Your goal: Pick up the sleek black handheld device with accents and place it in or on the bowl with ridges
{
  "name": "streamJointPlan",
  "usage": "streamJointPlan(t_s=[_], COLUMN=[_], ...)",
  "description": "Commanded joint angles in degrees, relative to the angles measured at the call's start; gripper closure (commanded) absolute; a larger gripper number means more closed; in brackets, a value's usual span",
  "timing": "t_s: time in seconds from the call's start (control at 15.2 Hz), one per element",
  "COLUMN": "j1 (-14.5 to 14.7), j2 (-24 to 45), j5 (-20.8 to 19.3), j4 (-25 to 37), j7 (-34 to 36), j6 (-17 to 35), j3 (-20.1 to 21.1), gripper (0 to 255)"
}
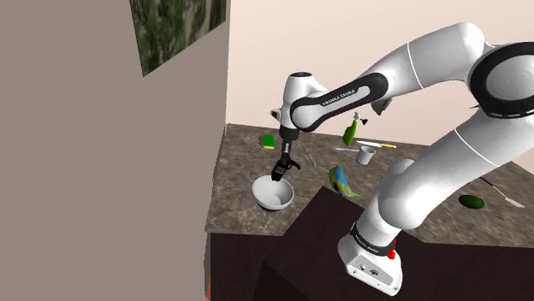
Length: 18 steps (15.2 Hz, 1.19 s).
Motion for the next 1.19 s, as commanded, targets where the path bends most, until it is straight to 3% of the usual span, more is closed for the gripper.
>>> streamJointPlan(t_s=[0.0,1.12], j1=[-0.09,-0.05], j2=[1.34,12.99], j5=[-0.1,-0.1], j4=[-0.68,-4.25], j7=[-0.13,0.12], j6=[2.06,17.26], j3=[-0.21,-0.74], gripper=[255,255])
